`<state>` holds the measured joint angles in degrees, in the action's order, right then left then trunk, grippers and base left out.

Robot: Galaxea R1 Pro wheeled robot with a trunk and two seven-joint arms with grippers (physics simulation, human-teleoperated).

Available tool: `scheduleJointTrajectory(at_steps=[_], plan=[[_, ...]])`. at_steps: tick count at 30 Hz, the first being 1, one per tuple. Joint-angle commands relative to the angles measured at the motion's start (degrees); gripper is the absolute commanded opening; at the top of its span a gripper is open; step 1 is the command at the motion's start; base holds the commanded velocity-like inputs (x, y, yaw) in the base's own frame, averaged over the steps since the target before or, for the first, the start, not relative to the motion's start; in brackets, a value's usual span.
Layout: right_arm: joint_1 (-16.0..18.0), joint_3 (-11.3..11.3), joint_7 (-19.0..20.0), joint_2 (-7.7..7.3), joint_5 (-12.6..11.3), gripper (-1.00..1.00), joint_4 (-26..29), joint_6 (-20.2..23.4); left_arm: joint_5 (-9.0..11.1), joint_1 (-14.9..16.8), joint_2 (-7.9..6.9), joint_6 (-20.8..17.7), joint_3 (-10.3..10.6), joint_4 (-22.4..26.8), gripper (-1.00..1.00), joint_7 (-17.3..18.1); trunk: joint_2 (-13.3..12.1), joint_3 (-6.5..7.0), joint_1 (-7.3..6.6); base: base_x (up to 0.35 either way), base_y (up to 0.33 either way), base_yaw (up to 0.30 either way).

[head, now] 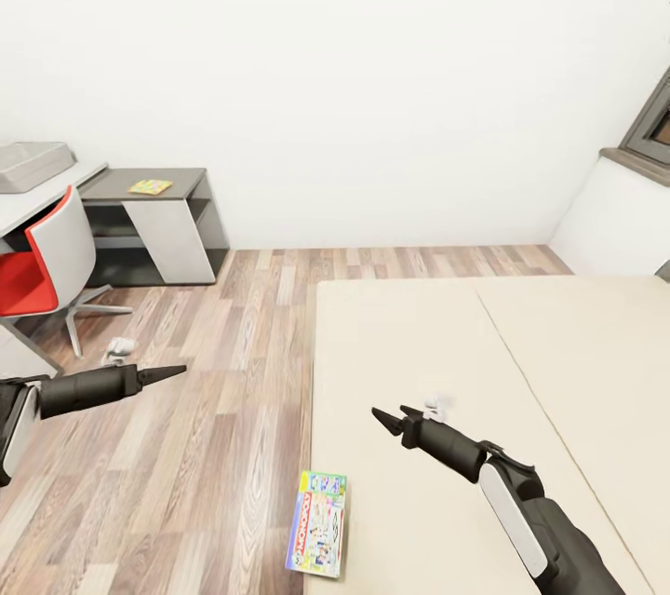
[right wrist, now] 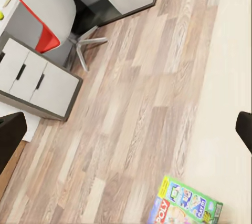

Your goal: Put all the toys in the child's room - the three board games (two on the bed and one on the table), the two jigsaw puzzles on the table, and the tennis ball on the table - inside the toy box on the table in the child's room.

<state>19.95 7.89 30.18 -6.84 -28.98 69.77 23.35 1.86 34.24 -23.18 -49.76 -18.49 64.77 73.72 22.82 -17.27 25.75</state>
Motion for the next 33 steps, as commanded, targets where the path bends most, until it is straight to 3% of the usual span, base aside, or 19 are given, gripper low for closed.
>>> scheduleJointTrajectory(at_steps=[1,8,12,14,20,22,25,30,33], plan=[[0.03,0.01,-2.12,-0.03,-0.60,1.00,0.01,0.60,0.09,0.04,0.07,-0.60,-0.03,0.00,1.00,-2.73,0.10,0.00,0.03,0.000,0.000,0.000],[-0.02,0.15,-12.10,0.12,-0.67,1.00,-0.34,1.74,0.00,0.04,1.05,-0.60,0.90,0.00,1.00,-15.03,0.10,0.66,0.03,0.000,0.000,0.000],[0.14,0.19,-20.69,1.12,-0.56,1.00,-0.57,4.74,0.01,0.04,2.25,-0.62,2.45,0.00,1.00,-23.80,0.10,1.04,0.03,0.000,0.000,0.000],[0.31,0.19,-23.49,1.72,-0.57,1.00,-0.61,5.95,-0.02,0.04,2.88,-0.61,2.85,0.00,1.00,-25.95,0.10,1.23,0.03,0.000,0.000,0.000],[1.41,0.19,-38.54,4.95,-0.63,1.00,-0.76,11.23,-0.04,0.04,5.75,-0.55,3.86,0.00,1.00,-36.35,0.10,1.80,0.03,0.000,0.000,0.000],[1.79,0.19,-41.98,5.65,-0.65,1.00,-0.83,12.01,-0.03,0.06,6.33,-0.40,4.24,0.00,1.00,-38.75,0.10,1.99,0.03,0.000,0.000,0.000],[2.48,0.20,-49.66,7.62,-0.76,1.00,-1.01,13.46,0.02,0.06,7.58,0.89,5.65,0.00,1.00,-43.66,0.10,2.27,0.03,0.000,0.000,0.000],[3.74,0.25,-57.08,10.51,-0.66,1.00,-1.95,16.39,0.08,0.09,8.36,1.86,7.73,-0.11,1.00,-47.58,0.10,2.75,0.03,0.000,0.000,0.000],[5.54,0.26,-63.66,12.74,-0.48,1.00,-4.62,19.08,0.13,0.07,8.67,2.10,9.06,-0.15,1.00,-49.18,0.10,3.03,0.03,0.000,0.000,0.000]])
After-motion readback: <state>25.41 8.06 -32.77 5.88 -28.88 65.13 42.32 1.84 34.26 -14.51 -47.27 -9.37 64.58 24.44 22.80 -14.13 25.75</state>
